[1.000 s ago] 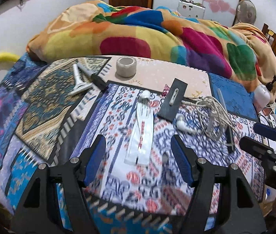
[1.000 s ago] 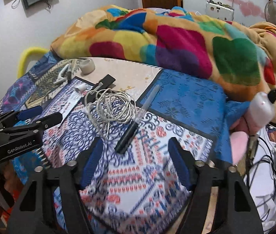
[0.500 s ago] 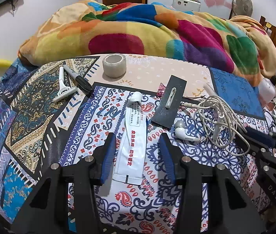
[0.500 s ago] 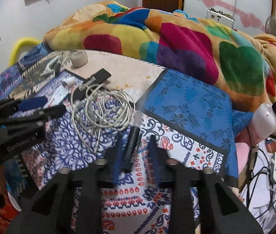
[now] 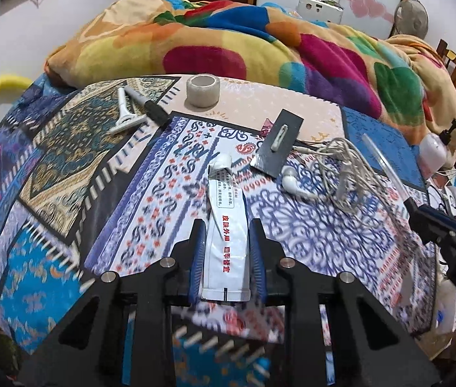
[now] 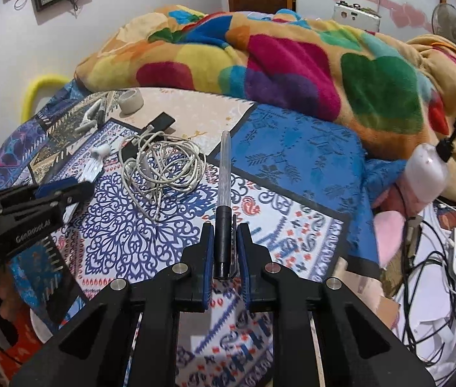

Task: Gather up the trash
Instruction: 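Carry the white tube and black pen down to the white bucket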

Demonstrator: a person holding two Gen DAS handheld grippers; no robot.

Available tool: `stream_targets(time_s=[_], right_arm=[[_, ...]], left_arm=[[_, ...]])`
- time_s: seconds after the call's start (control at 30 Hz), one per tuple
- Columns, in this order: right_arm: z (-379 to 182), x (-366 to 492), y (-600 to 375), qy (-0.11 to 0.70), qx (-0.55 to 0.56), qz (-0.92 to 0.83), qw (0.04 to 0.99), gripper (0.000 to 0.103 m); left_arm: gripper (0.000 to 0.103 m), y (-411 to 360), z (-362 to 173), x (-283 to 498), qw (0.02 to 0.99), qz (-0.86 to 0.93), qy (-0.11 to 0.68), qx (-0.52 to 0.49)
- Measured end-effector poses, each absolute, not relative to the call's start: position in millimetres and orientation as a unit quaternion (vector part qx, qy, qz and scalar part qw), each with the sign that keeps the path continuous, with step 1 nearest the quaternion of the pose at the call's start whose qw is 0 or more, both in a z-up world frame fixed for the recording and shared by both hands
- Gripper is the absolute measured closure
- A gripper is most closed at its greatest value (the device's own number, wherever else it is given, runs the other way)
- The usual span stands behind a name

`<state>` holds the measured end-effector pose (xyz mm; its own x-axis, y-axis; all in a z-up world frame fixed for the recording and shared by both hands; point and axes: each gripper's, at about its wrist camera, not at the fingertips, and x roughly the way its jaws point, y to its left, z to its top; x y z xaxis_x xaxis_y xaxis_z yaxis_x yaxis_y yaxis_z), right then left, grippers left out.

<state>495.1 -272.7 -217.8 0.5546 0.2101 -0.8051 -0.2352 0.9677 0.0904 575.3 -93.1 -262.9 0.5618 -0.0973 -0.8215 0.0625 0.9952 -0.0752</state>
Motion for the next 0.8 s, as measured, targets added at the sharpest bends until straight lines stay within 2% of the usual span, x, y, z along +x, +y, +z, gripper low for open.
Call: stream_targets(time_s=[0.8], right_arm=[[-95,395,-227,0.362,-0.020,0.181,0.914,0.090]], left_arm=[[0.076,-74,-121,438,0.930,-0.038,0.366,-0.017]])
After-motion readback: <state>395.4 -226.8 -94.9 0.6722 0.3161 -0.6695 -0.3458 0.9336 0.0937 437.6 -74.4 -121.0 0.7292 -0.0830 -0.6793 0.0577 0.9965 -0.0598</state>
